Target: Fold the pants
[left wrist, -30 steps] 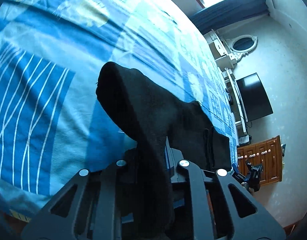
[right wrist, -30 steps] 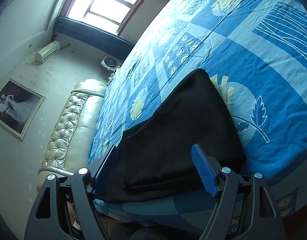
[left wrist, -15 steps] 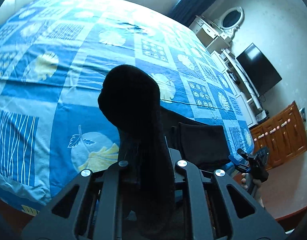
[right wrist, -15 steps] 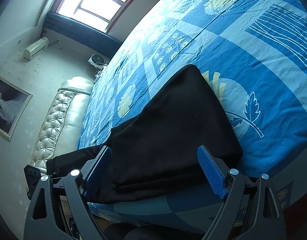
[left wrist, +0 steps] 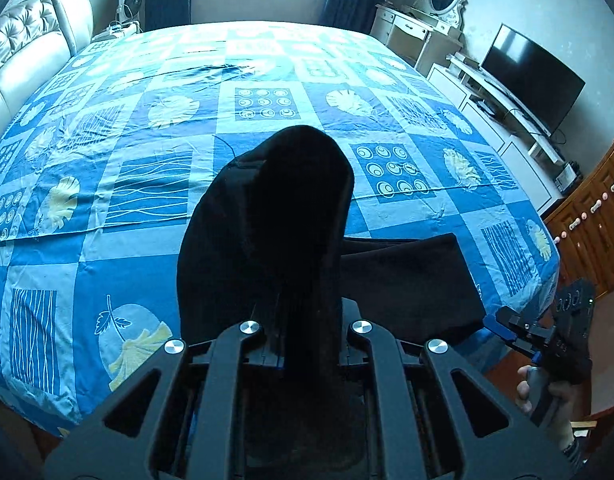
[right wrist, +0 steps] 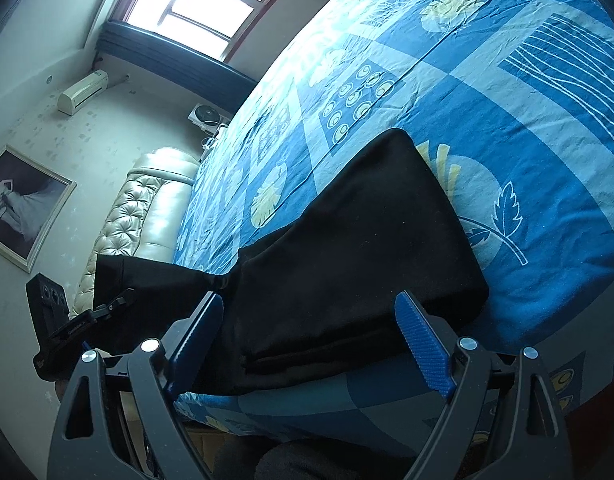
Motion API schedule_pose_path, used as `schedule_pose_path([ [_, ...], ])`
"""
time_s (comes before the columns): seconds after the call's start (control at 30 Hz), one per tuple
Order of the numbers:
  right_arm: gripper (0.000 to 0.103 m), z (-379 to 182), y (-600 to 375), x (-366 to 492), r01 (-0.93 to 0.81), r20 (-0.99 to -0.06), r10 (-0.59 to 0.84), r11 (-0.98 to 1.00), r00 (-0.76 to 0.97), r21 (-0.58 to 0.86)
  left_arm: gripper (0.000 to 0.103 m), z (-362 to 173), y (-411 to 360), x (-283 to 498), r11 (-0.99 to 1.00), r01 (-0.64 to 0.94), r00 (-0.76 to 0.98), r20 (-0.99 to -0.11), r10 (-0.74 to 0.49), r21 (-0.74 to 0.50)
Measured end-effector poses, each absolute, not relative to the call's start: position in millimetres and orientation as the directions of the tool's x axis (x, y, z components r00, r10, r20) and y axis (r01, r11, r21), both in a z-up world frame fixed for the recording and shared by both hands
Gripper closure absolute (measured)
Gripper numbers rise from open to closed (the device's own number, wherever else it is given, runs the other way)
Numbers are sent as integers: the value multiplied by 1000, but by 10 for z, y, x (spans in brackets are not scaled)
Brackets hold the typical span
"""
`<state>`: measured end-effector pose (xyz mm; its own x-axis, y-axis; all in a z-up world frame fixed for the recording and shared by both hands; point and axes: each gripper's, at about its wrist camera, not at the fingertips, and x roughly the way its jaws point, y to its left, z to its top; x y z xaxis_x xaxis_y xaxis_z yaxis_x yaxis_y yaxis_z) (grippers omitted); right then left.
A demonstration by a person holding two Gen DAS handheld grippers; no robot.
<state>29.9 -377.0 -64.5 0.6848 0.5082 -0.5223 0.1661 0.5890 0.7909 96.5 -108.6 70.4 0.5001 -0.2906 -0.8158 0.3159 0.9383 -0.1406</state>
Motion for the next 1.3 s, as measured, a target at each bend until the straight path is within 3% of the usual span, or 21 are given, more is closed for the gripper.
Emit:
schedule_pose_path([
  [0.27, 14, -801, -3984, 158, 200, -511, 499, 550, 700, 811, 91, 353, -1776, 958, 947, 320, 516, -838, -174, 1],
  [1.3, 14, -1236, -4584, -289, 274, -451, 478, 396, 754, 877, 91, -441, -3214, 851, 901, 386, 513, -858, -31, 198],
])
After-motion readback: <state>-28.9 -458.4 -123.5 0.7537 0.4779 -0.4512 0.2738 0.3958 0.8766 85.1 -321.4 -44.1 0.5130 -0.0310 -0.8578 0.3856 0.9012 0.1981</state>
